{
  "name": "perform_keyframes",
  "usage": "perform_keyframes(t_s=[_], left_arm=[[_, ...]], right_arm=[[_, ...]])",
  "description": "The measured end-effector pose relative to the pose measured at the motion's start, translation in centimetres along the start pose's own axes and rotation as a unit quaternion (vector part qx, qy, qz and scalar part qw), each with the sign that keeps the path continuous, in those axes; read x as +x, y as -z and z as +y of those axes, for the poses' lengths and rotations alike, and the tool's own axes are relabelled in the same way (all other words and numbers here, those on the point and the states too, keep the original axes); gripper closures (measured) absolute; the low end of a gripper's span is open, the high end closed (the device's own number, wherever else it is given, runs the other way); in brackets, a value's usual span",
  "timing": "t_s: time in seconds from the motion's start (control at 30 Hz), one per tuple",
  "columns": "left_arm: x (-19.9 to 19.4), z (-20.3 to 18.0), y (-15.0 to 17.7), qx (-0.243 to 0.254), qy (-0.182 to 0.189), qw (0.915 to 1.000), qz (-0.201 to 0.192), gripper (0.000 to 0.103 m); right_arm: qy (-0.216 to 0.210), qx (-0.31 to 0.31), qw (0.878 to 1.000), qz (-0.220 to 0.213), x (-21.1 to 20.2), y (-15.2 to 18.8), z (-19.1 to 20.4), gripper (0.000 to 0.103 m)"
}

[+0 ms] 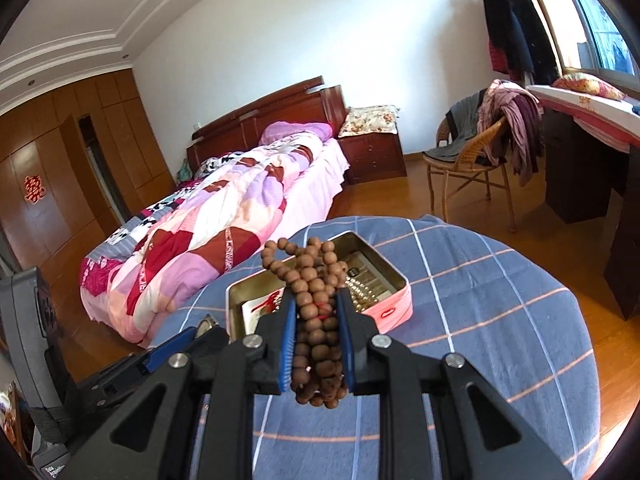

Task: Organize jewelry
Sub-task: 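Carry the watch and wooden beads into the pink tin and open both tools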

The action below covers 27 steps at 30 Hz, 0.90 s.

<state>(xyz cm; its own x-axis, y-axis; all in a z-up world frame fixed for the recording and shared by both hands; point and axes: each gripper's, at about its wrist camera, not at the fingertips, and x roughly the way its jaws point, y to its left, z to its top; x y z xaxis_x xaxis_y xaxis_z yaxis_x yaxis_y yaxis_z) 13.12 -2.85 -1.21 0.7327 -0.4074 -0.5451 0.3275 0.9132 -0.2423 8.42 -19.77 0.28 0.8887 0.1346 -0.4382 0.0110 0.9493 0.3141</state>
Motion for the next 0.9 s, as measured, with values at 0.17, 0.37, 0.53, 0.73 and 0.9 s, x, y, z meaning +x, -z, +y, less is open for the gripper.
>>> perform_keyframes(t_s=[0.17,0.37,0.53,0.73,0.9], left_arm=[[1.7,-0.3,-1.5,-0.004,0.002,0.9999,-0.014,0.07],[4.5,0.3,-3.6,-0.005,0.008,0.9995,-0.031,0.07],[6.7,0.9,-4.3,-0.023,-0.004,0.9992,-0.032,0.07],[8.7,1.4,-3.1,-0.022,-0.025,0.9994,-0.011,0.07],[9.6,1.1,-2.5,-0.01,-0.043,0.999,0.005,0.07]], right_arm=[[0.004,0.004,1.0,-0.006,2.4,-1.7,-0.3,0.08],[-0.001,0.013,1.0,0.0,5.7,-3.2,-0.4,0.08],[-0.003,0.036,0.999,0.006,8.4,-3.8,-0.9,0.08],[0.019,0.009,0.999,0.028,11.6,-3.0,-0.4,0.08],[0.027,0.0,0.998,0.055,13.2,-2.6,-0.8,0.08]])
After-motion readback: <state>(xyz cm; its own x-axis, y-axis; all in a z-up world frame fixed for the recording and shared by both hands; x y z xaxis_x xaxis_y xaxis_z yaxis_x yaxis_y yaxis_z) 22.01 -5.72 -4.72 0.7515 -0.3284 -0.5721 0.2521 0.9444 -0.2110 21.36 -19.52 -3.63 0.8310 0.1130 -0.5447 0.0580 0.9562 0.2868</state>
